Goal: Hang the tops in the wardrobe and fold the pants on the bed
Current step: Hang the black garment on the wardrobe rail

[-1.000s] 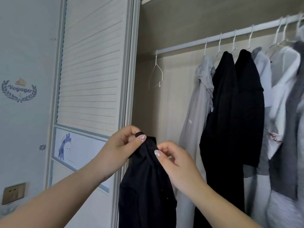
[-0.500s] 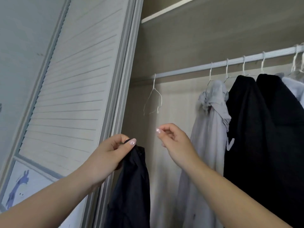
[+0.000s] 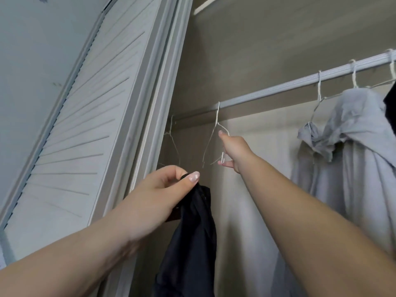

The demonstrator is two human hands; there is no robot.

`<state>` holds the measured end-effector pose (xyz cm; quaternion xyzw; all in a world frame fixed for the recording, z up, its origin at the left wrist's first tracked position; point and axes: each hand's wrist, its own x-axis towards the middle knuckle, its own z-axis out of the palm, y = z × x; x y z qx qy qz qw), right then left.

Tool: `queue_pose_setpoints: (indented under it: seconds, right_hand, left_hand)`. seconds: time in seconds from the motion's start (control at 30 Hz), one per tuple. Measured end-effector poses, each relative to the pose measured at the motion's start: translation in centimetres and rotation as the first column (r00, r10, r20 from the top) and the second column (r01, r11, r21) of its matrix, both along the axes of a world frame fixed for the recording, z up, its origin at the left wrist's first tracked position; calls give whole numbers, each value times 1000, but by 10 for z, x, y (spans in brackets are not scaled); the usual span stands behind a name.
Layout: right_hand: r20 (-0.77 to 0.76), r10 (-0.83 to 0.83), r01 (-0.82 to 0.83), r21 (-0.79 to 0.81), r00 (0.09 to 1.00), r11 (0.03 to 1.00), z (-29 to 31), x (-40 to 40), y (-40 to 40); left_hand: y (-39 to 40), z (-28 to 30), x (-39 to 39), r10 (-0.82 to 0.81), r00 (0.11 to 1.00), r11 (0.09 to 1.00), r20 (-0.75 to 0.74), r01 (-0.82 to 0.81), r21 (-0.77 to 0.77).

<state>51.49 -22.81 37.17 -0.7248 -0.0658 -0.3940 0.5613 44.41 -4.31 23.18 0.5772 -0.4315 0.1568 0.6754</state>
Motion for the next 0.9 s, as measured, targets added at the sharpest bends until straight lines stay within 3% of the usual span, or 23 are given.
queue_pose_setpoints:
  seconds: [0.13,0.3,0.43,0.6,0.77,0.9]
  right_hand:
    - [64,97,-100,45,993,994,2,34,9]
    - [247,-113,132,-64,962,989,5,49,17]
    - [317,-141,190,-130,938,973,5,44,19]
    - [361,-134,218,-202,923,955,-10,15,18]
    - [465,-238,379,-237,853,895,-28,-49,-1]
    - [460,-304,438,-216,834,873,-37,-94,2]
  left_hand:
    - [-2,1,6,-47,999,998,27,48,-35]
    - [0,-3,7,-68,997,997,40,70,-38]
    - [2,-4,7,-89,996,995,21,90,-35]
    - [6,-8,7,-86,996,996,-15,86,6]
    - [15,-27,-7,-21,999,996,-30,23,81]
    - [27,-47,-28,-21,998,990,-53,28,137]
